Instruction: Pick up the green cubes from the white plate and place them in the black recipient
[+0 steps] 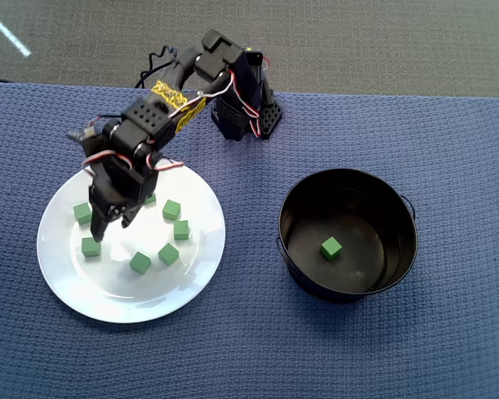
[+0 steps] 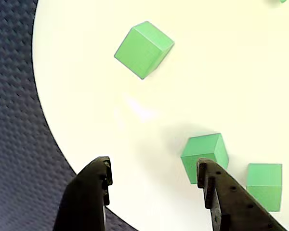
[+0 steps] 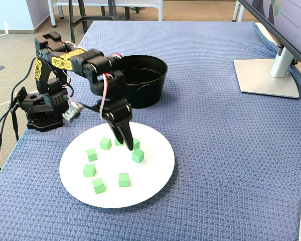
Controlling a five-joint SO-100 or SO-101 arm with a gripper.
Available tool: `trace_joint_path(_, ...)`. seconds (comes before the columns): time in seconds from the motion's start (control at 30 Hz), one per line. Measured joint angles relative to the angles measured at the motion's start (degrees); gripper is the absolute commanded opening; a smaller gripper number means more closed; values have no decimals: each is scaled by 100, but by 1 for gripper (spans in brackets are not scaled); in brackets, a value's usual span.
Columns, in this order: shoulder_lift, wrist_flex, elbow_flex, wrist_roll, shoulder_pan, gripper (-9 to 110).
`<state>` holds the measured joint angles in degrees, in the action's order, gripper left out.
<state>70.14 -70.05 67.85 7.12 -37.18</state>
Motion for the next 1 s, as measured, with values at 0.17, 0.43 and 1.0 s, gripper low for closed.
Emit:
trace_joint_path(0.17, -396, 0, -167, -624, 18, 15)
trace_joint_path(0.43, -1187, -79, -554, -1248, 123, 15)
trace_joint_path(1.0, -1775, -114, -958, -1468, 536, 15)
